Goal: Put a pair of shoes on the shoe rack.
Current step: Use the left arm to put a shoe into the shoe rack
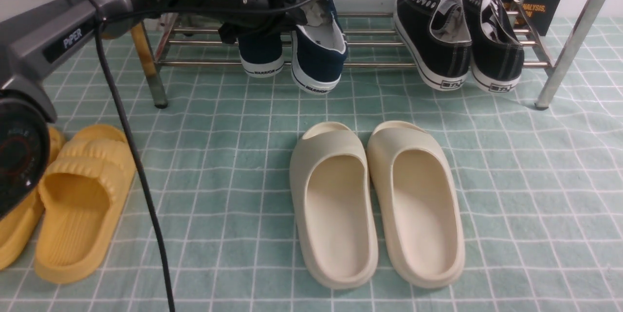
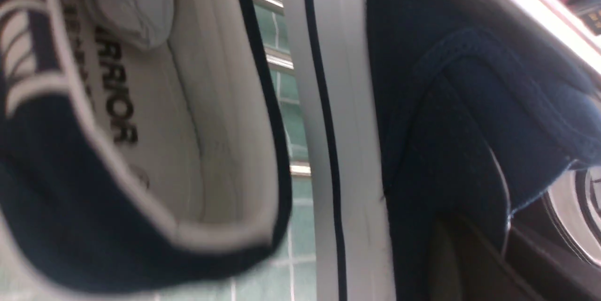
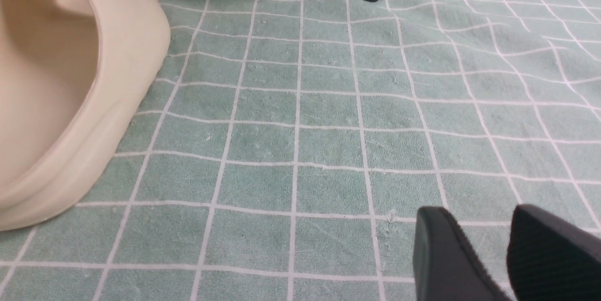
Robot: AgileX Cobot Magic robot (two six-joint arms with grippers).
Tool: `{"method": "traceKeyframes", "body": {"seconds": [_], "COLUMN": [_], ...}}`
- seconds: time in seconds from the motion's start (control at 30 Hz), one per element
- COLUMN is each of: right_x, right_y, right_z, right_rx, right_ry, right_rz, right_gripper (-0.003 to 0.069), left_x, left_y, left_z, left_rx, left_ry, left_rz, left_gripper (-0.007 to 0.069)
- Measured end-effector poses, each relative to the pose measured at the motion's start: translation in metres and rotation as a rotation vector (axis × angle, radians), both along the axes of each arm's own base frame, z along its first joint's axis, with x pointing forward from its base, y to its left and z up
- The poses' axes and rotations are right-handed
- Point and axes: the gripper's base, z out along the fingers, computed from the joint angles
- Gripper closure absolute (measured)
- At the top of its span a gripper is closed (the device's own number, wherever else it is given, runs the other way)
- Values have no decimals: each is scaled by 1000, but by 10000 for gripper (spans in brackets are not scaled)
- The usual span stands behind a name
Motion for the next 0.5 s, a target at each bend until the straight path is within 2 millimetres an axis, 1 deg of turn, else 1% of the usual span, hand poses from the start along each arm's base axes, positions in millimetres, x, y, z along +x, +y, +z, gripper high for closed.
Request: {"method": "traceKeyframes", "body": {"seconds": [0.07,0.33,0.5], "right_x": [0,0,0], "right_y": [0,0,0], "right_z": [0,0,0], "right_rx": [0,0,0], "right_ry": [0,0,0], "right_rz": [0,0,0], "right_gripper": [412,412,412], "left_x": [10,26,39], "left_y": [-5,-10,-9], "left_z": [-5,-1,-17], "left_rx": [2,-9,3], "left_ry": [-20,-86,-119], "left_rz": [-1,10,61], "left_gripper": [615,615,615]}}
